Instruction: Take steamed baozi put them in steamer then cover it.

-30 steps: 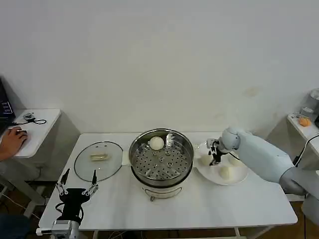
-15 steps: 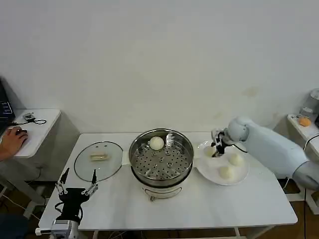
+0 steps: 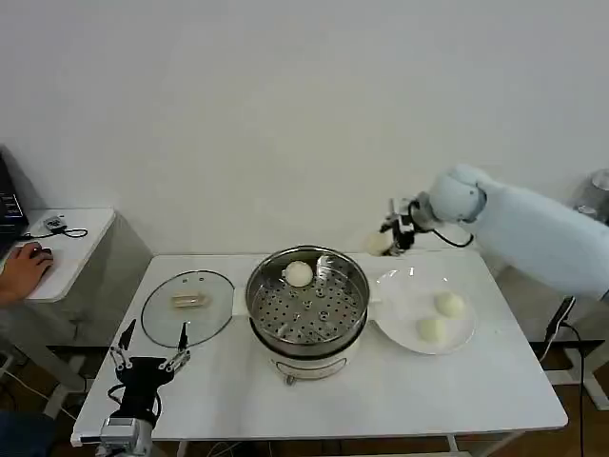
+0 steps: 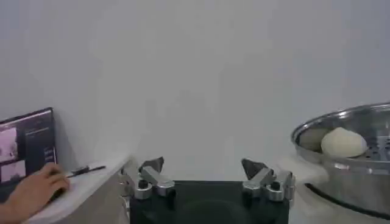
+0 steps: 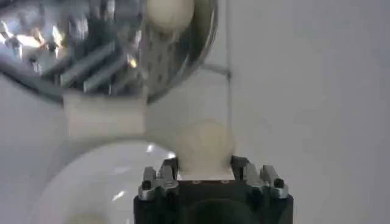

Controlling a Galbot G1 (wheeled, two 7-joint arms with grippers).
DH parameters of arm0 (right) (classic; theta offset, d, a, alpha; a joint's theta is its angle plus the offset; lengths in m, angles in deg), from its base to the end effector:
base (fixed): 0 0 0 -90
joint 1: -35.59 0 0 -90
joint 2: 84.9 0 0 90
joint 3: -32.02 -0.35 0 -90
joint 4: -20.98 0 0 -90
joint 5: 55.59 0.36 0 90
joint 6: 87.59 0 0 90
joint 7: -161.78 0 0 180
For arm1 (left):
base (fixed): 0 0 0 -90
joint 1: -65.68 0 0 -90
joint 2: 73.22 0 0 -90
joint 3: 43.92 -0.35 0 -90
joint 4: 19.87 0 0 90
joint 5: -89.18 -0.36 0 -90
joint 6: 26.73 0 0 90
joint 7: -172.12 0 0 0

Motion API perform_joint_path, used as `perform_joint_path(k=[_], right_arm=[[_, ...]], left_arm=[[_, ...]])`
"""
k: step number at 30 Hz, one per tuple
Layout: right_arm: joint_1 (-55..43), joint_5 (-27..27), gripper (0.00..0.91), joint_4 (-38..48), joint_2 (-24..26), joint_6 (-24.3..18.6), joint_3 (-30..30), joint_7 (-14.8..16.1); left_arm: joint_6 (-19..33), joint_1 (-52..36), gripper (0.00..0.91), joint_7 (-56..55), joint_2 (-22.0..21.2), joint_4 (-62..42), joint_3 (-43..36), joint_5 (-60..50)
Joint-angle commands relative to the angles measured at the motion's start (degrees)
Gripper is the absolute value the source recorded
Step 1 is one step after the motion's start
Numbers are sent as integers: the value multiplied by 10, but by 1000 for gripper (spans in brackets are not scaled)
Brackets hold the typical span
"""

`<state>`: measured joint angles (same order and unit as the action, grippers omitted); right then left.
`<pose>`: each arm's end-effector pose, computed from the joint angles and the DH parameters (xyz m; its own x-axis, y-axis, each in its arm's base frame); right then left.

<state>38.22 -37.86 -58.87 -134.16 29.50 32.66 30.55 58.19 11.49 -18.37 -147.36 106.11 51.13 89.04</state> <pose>0.5438 -0.0013 -0.0289 -0.4474 -0.3192 0.8354 -0.8786 -0.0179 -0.4773 0.1615 0.0625 -0.2721 -0.9937 -0.1080 0.0313 -0.0947 0.9538 0.2851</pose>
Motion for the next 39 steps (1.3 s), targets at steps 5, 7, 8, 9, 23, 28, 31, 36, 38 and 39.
perform_joint_path(k=[5,7,8,9,23,28,31,36,38,39], right_arm=[[-41,245,595,-50,-139,145,60,-96],[-31,257,595,-43,-151,146,63,-102],[-23,256,595,-35,-160,146,64,-103],[-20,256,595,-32,-164,146,65,-105],[41,205,595,19,-213,146,76,-103],[48,187,595,29,-218,146,77,-101],[51,181,595,38,-219,145,76,-100],[54,176,907,41,-219,145,76,-99],[55,175,907,41,-219,145,77,-99],[55,174,907,41,-219,145,76,-100]], left_arm=[[1,1,907,0,6,-2,9,5],[1,0,907,-1,5,-3,10,5],[1,-1,907,-1,5,-3,12,8],[1,-1,907,-1,5,-3,13,10],[2,-3,907,-1,0,-4,16,14],[2,-4,907,-1,-2,-2,16,14],[3,-2,907,-1,-3,0,15,13],[3,-3,907,-1,-3,1,15,13],[3,-3,907,-1,-3,2,15,14],[3,-3,907,-1,-3,3,15,14]])
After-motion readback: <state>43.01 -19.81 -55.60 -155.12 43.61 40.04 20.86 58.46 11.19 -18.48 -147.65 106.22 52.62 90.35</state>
